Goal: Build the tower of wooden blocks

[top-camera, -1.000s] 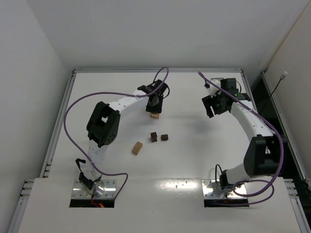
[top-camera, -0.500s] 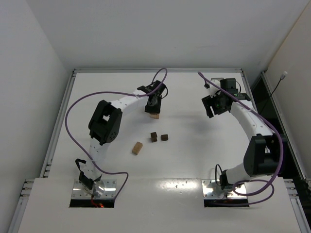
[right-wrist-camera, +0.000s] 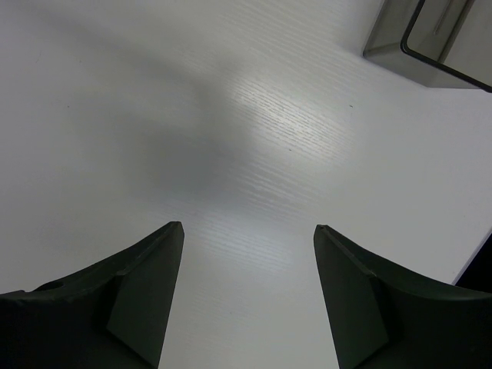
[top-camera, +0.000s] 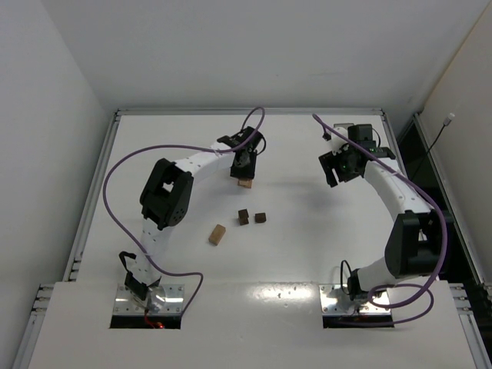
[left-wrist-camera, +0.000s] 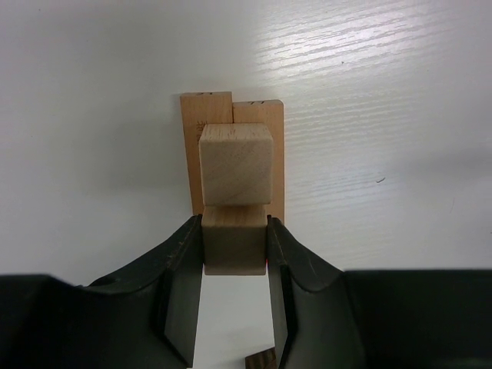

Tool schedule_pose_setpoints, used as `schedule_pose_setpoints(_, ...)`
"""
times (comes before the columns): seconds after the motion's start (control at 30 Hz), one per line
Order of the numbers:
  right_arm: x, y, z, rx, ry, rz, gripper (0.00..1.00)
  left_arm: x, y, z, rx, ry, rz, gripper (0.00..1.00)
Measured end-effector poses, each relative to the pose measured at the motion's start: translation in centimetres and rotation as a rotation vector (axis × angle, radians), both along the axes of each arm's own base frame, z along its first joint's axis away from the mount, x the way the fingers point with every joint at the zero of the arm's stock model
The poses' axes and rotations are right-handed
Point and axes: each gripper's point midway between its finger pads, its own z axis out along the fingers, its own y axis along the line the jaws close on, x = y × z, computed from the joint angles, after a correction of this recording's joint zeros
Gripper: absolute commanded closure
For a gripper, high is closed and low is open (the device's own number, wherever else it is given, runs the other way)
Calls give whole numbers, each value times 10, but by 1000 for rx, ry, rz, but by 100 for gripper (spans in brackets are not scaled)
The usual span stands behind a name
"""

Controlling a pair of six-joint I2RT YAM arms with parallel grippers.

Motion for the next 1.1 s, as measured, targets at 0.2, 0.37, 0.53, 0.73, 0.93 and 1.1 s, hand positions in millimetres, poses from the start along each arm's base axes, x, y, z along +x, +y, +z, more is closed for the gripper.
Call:
schedule_pose_setpoints(0.2, 0, 0, 0, 0, 0, 0, 34, 2, -3, 0, -13, -2, -5, 100)
schedule_pose_setpoints(0.37, 0, 0, 0, 0, 0, 0, 34, 7, -8, -2, -14, -5, -12, 94)
schedule_pose_setpoints(0.53, 0, 0, 0, 0, 0, 0, 34, 10, -10, -2, -11, -4, -17, 94)
schedule_pose_setpoints(0.73, 0, 0, 0, 0, 0, 0, 34, 11, -9, -2, -10, -6, -15, 92)
schedule_pose_setpoints(0.93, 0, 0, 0, 0, 0, 0, 34, 11, -8, -3, -6, -13, -6, 94)
schedule_pose_setpoints(1.1, 0, 0, 0, 0, 0, 0, 34, 10, -6, -3, -11, -26, 0, 84)
